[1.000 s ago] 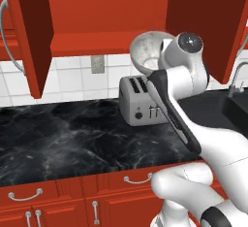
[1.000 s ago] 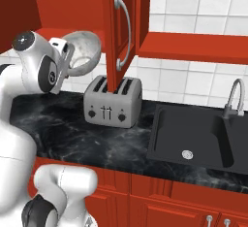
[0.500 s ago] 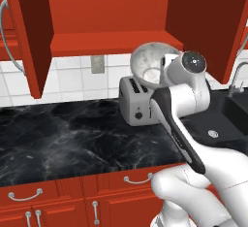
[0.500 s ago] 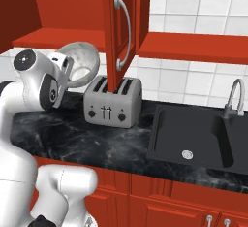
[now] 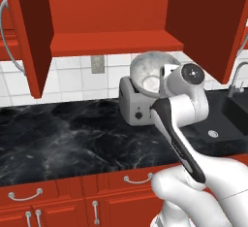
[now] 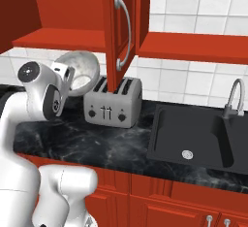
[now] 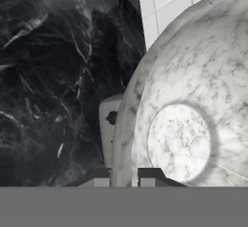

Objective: Move the bowls from the cabinet to the plates on the dining table.

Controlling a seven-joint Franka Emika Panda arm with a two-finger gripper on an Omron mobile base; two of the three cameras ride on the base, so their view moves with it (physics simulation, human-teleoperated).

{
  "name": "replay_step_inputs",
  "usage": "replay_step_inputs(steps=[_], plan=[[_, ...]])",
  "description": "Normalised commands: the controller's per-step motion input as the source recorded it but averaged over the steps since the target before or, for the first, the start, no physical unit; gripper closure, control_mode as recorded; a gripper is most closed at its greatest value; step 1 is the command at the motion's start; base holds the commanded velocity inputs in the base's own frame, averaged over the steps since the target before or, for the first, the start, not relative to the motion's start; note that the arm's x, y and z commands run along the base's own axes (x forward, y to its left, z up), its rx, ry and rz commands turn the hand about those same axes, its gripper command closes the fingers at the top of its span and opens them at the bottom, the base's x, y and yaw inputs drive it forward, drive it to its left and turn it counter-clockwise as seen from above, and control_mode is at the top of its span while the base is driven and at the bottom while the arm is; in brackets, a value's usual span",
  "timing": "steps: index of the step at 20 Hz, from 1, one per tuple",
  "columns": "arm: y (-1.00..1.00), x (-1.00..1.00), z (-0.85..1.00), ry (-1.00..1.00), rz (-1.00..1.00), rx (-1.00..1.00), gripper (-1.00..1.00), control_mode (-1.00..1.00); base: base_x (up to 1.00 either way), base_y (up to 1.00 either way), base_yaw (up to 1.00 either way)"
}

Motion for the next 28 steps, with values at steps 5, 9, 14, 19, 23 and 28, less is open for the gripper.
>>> replay_step_inputs(steps=[5,9,14,19,23,28], plan=[[0.00,0.00,0.00,0.00,0.00,0.00,1.00,1.00,-0.62,0.18,0.00],[0.00,0.00,0.00,0.00,0.00,0.00,1.00,1.00,-0.95,0.35,0.00],[0.00,0.00,0.00,0.00,0.00,0.00,1.00,1.00,-0.60,0.14,-0.08],[0.00,0.00,0.00,0.00,0.00,0.00,1.00,1.00,-0.30,0.00,-0.43],[0.00,0.00,0.00,0.00,0.00,0.00,1.00,1.00,-0.14,0.00,-0.68],[0.00,0.00,0.00,0.00,0.00,0.00,1.00,1.00,-0.17,0.00,-0.75]])
